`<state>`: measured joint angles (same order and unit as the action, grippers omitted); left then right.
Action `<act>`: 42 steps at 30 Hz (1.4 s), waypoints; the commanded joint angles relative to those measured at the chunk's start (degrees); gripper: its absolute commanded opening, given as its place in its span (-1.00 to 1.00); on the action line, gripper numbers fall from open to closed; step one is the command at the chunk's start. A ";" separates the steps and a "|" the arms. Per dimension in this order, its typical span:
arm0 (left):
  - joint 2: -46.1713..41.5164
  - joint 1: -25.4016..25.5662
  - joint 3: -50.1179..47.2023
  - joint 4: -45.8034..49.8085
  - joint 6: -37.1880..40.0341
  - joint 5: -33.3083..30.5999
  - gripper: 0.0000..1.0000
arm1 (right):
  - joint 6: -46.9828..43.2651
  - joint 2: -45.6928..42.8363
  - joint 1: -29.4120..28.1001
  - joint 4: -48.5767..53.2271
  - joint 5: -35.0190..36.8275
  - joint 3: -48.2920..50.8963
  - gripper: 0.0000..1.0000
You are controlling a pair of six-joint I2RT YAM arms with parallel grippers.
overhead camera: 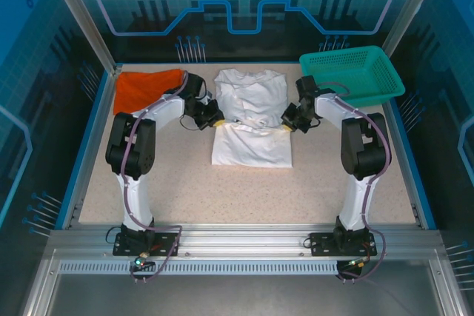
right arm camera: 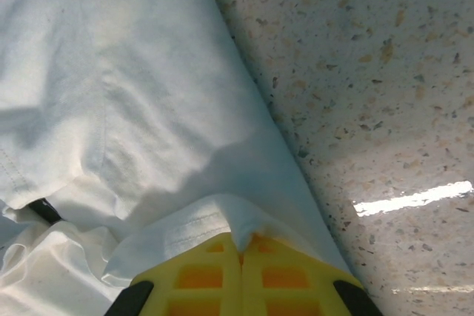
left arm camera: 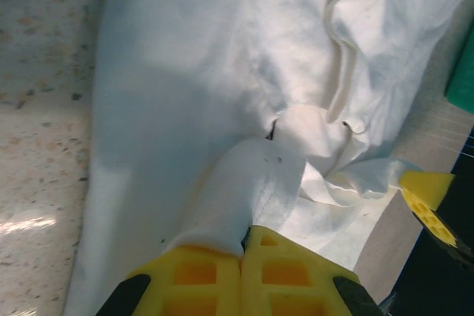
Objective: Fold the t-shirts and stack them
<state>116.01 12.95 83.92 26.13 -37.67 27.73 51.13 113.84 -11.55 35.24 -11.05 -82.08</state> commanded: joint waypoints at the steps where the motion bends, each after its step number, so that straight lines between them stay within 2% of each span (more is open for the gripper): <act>1: -2.18 -0.38 -1.17 -3.91 2.41 4.34 -1.00 | 1.00 -2.89 1.07 -2.52 -1.34 0.87 -1.00; 9: -9.78 -0.38 -12.72 -14.79 2.77 5.64 -1.00 | 2.05 -9.49 1.75 -9.56 -1.87 7.78 -1.00; 19: -5.01 -1.76 -7.72 -12.50 2.34 3.92 -1.00 | 1.39 -2.71 2.92 -5.46 -1.75 1.90 -1.00; 22: -2.96 -2.21 -6.85 -11.18 2.18 2.25 -0.92 | 1.07 -1.14 3.24 -4.58 -1.73 0.32 -1.00; 23: -2.24 -2.31 -6.43 -10.05 2.15 0.90 -0.80 | 1.23 -0.90 3.34 -4.64 -1.44 0.11 -1.00; 25: -0.79 -2.56 -5.26 -7.81 1.72 -0.77 -0.39 | 0.79 -0.01 3.62 -3.16 -0.79 -1.34 -1.00; 27: 0.01 -2.75 -3.63 -5.26 0.71 -2.93 0.07 | -0.22 1.21 3.79 -0.66 -0.55 -3.71 -0.67; 29: -1.09 -2.92 -2.51 -3.46 0.15 -5.14 0.19 | -1.15 1.05 4.11 0.98 -0.66 -5.24 -0.26; 30: -2.36 -2.93 -2.33 -2.74 -0.01 -6.92 0.21 | -1.60 0.30 4.32 1.22 -0.63 -5.39 -0.12; 32: -6.05 -2.85 -1.86 -0.18 -0.38 -11.23 0.38 | -3.01 -2.57 4.32 1.40 -0.12 -4.92 0.09; 33: -7.81 -2.81 -1.70 1.03 -0.37 -12.97 0.44 | -3.51 -3.92 4.29 1.66 0.10 -4.49 0.12; 36: -14.17 -1.39 -2.94 3.14 -0.18 -16.76 0.42 | -4.42 -11.10 3.34 -2.44 -0.05 1.62 0.13; 38: -18.27 1.16 -5.38 2.36 -0.68 -17.32 0.12 | -4.90 -15.44 1.58 -6.07 -1.29 6.57 0.06; 40: -20.54 4.92 -7.77 0.92 -0.86 -16.82 -0.10 | -5.78 -17.59 -0.55 -7.37 -3.89 9.77 -0.09; 42: -21.14 9.30 -9.81 -0.17 -1.20 -15.79 -0.20 | -6.27 -19.25 -3.08 -9.25 -6.41 13.64 -0.27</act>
<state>95.57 16.99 77.54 25.17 -38.65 12.19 46.54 96.31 -10.98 29.08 -12.91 -72.77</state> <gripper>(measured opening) 0.412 0.387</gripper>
